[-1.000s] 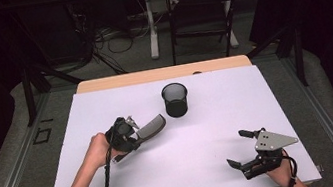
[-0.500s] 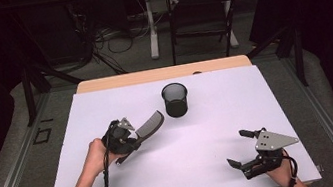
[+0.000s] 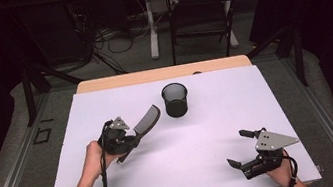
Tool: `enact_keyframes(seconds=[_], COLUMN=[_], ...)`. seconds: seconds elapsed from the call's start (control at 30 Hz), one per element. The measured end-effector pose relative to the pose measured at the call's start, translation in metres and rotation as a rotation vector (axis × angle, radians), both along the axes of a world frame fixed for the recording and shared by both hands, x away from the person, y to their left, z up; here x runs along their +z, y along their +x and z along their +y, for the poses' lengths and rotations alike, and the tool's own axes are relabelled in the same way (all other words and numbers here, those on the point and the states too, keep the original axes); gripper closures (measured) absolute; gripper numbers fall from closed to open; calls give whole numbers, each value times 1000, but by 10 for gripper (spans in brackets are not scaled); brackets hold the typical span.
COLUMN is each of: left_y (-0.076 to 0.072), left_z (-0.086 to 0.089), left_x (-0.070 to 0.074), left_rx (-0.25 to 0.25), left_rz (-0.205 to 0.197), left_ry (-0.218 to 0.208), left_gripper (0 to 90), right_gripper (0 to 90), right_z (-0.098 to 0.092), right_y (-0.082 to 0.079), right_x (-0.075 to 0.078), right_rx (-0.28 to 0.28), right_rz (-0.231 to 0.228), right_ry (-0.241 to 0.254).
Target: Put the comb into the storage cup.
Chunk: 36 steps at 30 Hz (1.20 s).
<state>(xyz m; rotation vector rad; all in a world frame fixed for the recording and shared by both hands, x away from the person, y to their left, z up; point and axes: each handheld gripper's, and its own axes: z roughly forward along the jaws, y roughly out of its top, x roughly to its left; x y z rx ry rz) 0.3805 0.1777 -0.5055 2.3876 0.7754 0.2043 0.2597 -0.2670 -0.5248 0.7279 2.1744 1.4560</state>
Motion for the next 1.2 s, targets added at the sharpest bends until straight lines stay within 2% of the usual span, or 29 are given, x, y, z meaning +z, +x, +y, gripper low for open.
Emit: enact_keyframes(seconds=[0.27, 0.53, 0.83, 0.97, 1.2], left_y=[-1, -3, -3, -4, -4], left_z=[5, 6, 7, 6, 7], left_x=[-1, 0, -1, 0, 0], left_rx=[22, 28, 45, 49, 74], left_rz=[-20, -42, -51, -57, -84], left_ry=[-36, -50, -91, -97, -115], left_gripper=[724, 725, 724, 724, 724], right_gripper=[0, 0, 0, 0, 0], right_z=[0, 0, 0, 0, 0], right_y=[0, 0, 1, 0, 0], right_x=[0, 0, 0, 0, 0], right_rx=[-1, -5, -3, -1, -1], right_rz=[-3, -3, -6, -7, -7], right_ry=[-1, -3, -4, -2, -2])
